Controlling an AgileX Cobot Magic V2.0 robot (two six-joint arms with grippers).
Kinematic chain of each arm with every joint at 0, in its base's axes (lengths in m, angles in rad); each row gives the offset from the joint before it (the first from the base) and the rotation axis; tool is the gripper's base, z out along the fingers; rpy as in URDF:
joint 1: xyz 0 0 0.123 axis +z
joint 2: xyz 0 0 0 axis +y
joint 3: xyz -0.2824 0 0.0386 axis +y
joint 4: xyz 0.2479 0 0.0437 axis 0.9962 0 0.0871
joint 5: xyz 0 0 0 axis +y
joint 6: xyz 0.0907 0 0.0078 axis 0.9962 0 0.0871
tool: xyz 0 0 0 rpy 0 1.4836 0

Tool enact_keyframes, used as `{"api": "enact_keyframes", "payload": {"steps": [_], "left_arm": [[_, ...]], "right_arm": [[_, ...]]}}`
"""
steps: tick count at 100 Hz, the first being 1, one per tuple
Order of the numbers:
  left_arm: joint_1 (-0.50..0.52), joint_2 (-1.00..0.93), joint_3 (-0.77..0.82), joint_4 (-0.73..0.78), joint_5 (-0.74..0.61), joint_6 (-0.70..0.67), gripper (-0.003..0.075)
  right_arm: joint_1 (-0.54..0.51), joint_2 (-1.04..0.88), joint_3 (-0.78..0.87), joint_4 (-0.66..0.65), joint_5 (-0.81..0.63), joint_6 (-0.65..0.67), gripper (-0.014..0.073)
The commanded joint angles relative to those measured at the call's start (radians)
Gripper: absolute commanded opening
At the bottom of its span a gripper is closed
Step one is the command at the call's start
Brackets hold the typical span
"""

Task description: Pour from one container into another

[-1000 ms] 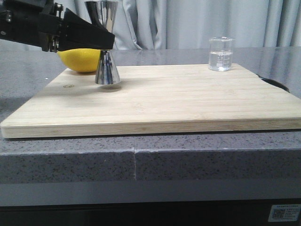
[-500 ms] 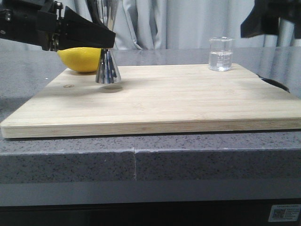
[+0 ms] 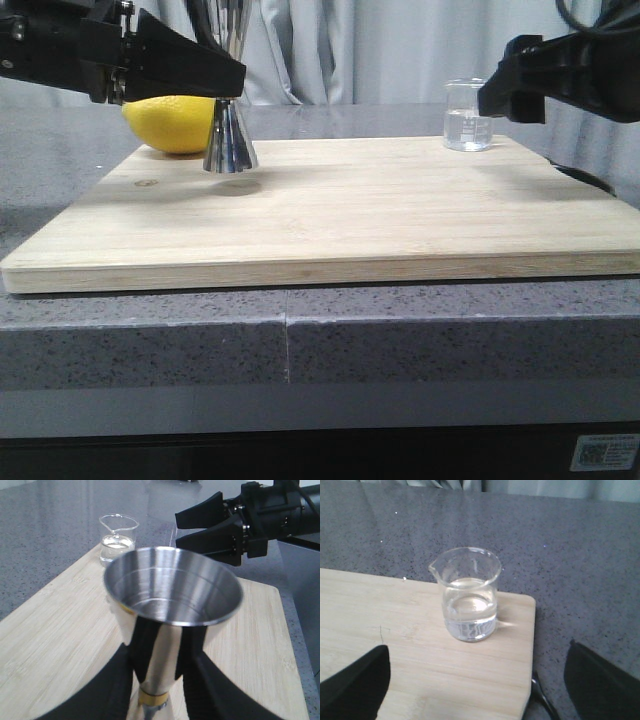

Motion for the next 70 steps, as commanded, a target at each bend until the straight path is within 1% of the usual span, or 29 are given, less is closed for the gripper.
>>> {"api": "enact_keyframes", "payload": {"steps": [1, 36, 62, 70], "left_arm": [[-0.014, -0.037, -0.03, -0.076, 0.111, -0.002, 0.0206], [-0.043, -0.037, -0.03, -0.074, 0.111, 0.006, 0.02], [-0.043, -0.037, -0.03, -0.07, 0.111, 0.006, 0.0189], [-0.043, -0.037, -0.03, -0.07, 0.111, 0.006, 0.0189]], "right_arm": [[0.002, 0.004, -0.031, -0.02, -0.145, 0.0, 0.0638], [0.002, 0.11, -0.032, -0.029, -0.351, 0.0, 0.0638], [0.002, 0.165, -0.034, -0.029, -0.433, 0.0, 0.0638], [0.002, 0.179, -0.045, -0.029, -0.432, 0.0, 0.0638]]}}
